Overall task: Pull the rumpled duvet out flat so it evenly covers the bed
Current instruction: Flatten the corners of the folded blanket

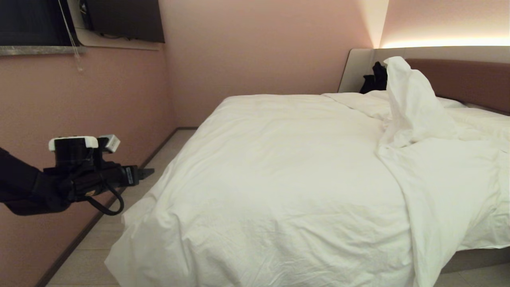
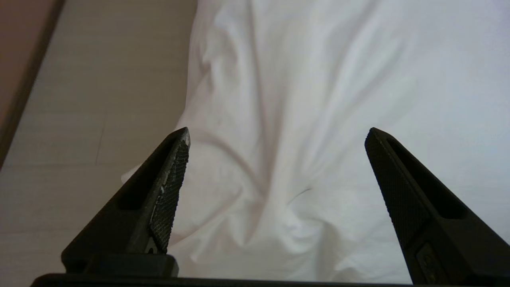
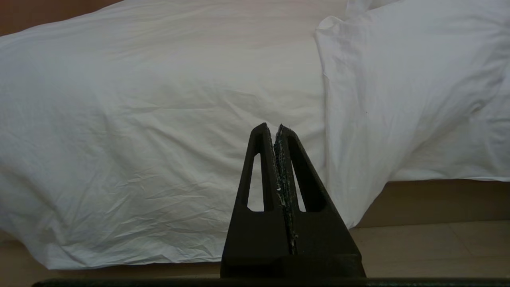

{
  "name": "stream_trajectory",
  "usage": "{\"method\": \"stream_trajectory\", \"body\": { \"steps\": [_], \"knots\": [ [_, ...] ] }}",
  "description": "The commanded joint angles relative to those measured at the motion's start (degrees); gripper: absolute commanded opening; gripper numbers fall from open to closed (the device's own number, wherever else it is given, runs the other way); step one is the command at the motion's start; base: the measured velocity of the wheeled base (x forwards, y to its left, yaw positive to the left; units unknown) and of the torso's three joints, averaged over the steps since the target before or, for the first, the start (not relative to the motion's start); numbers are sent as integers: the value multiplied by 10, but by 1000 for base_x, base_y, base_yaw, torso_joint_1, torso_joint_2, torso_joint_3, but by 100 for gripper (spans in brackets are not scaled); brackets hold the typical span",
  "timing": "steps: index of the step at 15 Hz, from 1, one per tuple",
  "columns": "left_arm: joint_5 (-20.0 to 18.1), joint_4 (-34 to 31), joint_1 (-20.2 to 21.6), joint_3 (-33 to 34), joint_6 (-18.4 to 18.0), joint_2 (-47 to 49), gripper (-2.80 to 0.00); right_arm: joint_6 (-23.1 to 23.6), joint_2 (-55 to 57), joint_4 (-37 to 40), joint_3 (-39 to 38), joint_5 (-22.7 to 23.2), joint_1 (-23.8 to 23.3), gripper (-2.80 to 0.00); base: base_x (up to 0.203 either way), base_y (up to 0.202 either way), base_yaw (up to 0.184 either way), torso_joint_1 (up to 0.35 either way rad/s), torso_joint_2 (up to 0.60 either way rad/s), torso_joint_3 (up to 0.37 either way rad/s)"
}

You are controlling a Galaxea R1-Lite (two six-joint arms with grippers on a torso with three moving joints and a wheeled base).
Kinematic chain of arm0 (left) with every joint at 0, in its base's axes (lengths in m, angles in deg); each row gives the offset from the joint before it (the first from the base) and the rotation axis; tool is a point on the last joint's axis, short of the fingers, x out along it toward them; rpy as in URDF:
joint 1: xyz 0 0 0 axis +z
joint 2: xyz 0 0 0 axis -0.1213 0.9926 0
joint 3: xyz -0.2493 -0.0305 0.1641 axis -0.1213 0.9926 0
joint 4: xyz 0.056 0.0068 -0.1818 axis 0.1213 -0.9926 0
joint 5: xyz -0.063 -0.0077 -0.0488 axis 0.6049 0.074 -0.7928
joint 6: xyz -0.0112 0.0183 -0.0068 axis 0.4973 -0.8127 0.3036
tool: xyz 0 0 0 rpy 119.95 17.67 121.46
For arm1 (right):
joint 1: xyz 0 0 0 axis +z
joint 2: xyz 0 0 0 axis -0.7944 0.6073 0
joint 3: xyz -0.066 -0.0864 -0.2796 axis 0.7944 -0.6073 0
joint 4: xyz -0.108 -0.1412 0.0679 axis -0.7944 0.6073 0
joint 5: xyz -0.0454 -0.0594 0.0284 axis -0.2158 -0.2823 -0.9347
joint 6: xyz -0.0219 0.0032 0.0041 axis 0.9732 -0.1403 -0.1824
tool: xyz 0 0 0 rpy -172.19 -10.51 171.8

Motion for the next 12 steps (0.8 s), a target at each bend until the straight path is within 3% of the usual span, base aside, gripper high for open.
{"method": "stream_trajectory", "body": {
  "steps": [1, 3, 4, 9, 12],
  "knots": [
    [-1, 4, 6, 32, 11, -100, 0, 0, 0, 1, 0, 0, 0, -280, 0, 0, 0, 0, 0, 0],
    [-1, 2, 7, 70, 16, -143, 0, 0, 1, 0, 0, 0, 0, -280, 0, 0, 0, 0, 0, 0],
    [0, 1, 7, 77, 17, -146, -280, 0, 0, 0, 0, 0, 0, -280, 0, 0, 0, 0, 0, 0],
    [3, 1, 7, 73, 21, -75, -280, 0, 1, 0, 0, 0, 0, -280, 0, 0, 0, 0, 0, 0],
    [4, -3, 7, 34, 59, -9, -280, 0, 1, 1, 0, 0, 0, -280, 0, 0, 0, 0, 0, 0]
  ]
}}
